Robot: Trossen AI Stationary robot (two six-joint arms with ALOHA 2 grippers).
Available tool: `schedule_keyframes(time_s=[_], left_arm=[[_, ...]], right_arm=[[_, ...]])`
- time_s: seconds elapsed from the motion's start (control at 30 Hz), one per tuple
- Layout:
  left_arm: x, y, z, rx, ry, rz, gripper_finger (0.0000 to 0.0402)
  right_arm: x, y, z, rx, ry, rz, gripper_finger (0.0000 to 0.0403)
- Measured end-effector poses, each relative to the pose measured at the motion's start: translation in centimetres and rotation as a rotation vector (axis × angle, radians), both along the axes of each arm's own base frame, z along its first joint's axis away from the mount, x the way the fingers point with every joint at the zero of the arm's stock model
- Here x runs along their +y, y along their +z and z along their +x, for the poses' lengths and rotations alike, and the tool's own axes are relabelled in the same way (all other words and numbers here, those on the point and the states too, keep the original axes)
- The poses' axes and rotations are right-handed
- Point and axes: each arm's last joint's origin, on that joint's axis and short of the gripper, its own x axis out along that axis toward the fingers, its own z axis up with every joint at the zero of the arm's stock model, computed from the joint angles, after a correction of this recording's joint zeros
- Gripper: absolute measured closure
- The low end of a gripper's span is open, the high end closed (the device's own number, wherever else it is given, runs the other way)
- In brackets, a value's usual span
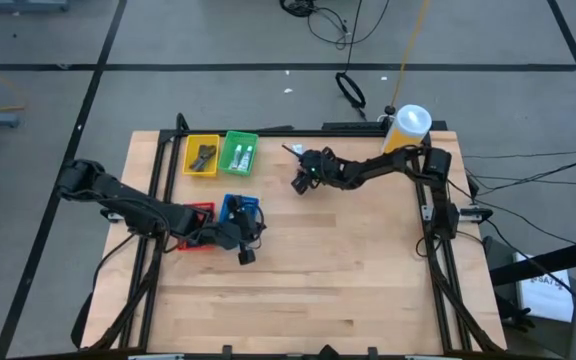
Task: Pick & Place Travel size toiletries
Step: Put the white toothpaste into the green bin
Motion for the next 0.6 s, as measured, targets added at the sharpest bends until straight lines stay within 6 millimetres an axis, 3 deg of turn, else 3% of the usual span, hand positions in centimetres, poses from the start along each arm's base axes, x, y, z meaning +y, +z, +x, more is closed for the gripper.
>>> schedule_keyframes(time_s=[0.2,0.33,0.47,0.6], left_arm=[[1.0,0.5,0.6,-0.046,0.014,0.025,0.0393],[1.8,0.7,0.7,-0.036,-0.001,0.083,0.0355],[2.3,0.4,1.1,0.017,-0.078,0.23,0.0287],[3.1,-1.6,2.6,0.091,-0.153,0.312,0.0197]], right_arm=[[-0.5,0.3,-0.2,0.025,0.024,-0.045,0.037],[0.5,0.0,0.0,0.099,0.09,-0.068,0.0371],[3.9,0.7,-0.2,0.174,0.207,-0.075,0.0371],[9.4,1.6,-2.4,0.173,0.345,-0.085,0.0371]])
